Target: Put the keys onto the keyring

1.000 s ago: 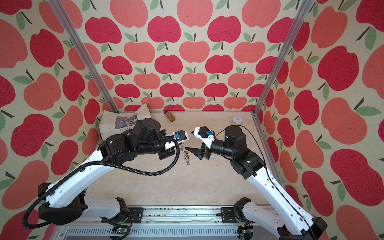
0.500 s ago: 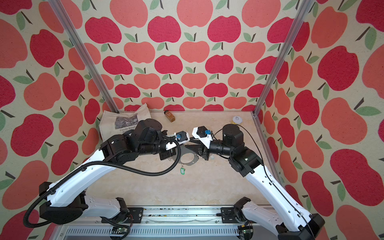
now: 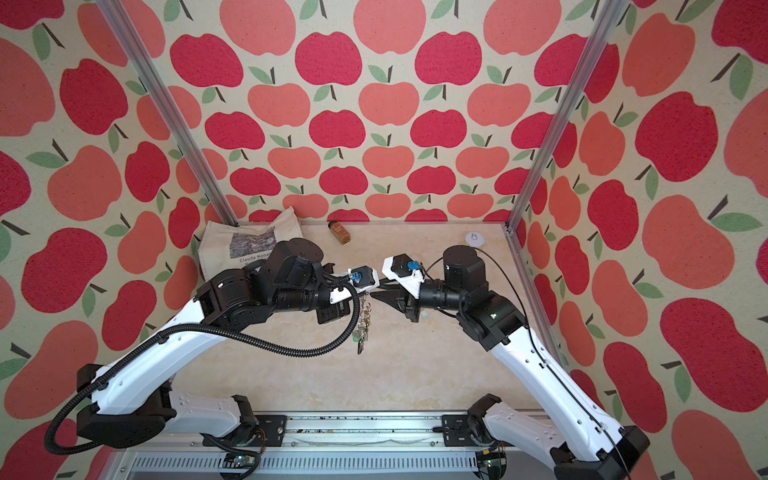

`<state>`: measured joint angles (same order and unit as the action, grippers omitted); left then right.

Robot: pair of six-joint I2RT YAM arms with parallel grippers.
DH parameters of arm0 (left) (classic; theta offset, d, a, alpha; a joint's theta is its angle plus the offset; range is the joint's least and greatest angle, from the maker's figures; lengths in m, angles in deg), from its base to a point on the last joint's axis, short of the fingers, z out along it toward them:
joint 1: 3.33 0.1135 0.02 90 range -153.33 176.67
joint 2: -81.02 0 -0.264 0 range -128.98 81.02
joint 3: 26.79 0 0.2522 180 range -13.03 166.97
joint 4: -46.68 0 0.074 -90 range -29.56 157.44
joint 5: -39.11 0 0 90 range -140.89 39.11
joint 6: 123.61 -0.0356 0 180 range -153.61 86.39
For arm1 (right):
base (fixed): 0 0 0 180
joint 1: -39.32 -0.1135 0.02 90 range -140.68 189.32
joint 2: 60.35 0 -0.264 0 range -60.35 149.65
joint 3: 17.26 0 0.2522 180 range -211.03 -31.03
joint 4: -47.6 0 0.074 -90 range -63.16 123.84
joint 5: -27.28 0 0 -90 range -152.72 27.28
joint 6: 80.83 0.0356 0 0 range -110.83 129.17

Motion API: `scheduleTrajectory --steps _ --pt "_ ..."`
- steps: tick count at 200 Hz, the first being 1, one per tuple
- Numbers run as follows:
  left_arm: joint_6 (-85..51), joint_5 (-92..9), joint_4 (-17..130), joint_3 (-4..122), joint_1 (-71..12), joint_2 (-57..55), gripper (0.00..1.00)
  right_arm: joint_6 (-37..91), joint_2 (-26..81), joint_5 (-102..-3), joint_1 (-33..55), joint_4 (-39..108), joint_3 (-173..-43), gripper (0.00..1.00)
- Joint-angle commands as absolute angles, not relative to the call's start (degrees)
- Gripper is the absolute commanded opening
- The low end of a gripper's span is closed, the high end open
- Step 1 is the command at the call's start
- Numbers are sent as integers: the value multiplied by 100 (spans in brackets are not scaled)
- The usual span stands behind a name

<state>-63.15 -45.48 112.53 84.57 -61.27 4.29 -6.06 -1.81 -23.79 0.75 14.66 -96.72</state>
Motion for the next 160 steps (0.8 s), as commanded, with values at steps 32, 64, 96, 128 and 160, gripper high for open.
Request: scheduleTrajectory --steps 32,64,96,128,160 --pt "-6307 -4577 11263 8811 -6248 329 0 -665 -25 -2265 -3 1333 -9861 24" --pt "-6332 -4633 11326 8909 -6292 283 0 -657 7 -2282 -22 1353 -9860 15" --pt "-6349 -4659 11326 8957 -6299 275 0 -648 12 -2247 -29 1362 -9852 15" --pt "-6338 -4614 11382 9040 -6310 200 0 -632 -30 -2291 -30 1426 -9824 7" --pt "-6267 -4645 11323 9032 -6324 188 0 -546 -101 -2254 -30 1578 -9740 0"
